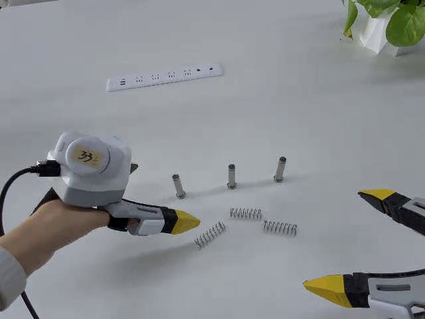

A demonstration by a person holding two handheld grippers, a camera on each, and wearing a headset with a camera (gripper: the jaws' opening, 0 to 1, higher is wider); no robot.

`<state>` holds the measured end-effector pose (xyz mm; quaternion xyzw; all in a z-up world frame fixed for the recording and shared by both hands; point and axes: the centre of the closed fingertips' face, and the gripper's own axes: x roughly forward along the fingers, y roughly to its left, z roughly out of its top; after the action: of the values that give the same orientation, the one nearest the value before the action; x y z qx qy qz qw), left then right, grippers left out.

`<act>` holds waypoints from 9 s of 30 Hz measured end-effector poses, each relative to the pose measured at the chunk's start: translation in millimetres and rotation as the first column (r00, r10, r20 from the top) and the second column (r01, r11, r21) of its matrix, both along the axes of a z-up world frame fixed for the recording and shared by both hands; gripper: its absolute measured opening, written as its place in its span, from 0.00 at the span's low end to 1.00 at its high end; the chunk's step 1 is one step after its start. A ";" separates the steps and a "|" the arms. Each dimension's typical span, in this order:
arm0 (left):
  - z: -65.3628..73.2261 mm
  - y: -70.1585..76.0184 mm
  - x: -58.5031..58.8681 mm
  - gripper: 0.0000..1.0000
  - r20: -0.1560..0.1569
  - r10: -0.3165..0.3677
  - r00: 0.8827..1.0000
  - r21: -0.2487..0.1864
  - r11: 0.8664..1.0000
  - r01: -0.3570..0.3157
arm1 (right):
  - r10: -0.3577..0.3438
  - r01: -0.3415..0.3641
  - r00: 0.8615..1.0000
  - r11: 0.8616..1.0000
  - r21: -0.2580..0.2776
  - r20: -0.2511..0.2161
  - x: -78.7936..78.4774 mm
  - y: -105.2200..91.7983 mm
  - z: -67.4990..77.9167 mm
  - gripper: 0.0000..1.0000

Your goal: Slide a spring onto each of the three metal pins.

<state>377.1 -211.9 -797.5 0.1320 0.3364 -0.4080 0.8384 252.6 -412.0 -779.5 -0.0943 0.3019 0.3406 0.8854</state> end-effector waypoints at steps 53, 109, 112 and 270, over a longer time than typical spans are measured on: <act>6.6 13.3 -74.4 0.84 0.100 0.079 0.992 -0.117 0.991 -0.067 | 0.061 -0.058 0.997 0.996 -0.064 0.038 13.8 -9.6 12.0 0.99; -43.2 -39.0 -72.2 0.08 -0.004 -0.089 0.996 -0.049 0.995 0.089 | 0.000 0.000 1.000 0.999 -0.050 0.000 1.0 -22.8 0.9 0.99; -43.6 -38.9 -72.1 0.07 0.008 -0.100 0.995 -0.032 0.994 0.100 | 0.000 0.000 1.000 0.999 -0.050 0.002 1.4 -22.5 0.7 0.99; 35.5 -74.9 -124.1 0.07 0.148 -0.356 0.923 -0.199 0.903 0.380 | 0.554 -0.544 0.831 0.829 0.128 -0.049 -1.8 116.7 51.3 0.06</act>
<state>253.0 -286.8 -762.0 0.1196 0.2112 -0.5866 0.7726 250.7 -295.3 -728.3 -0.1143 0.2802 0.6002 0.7404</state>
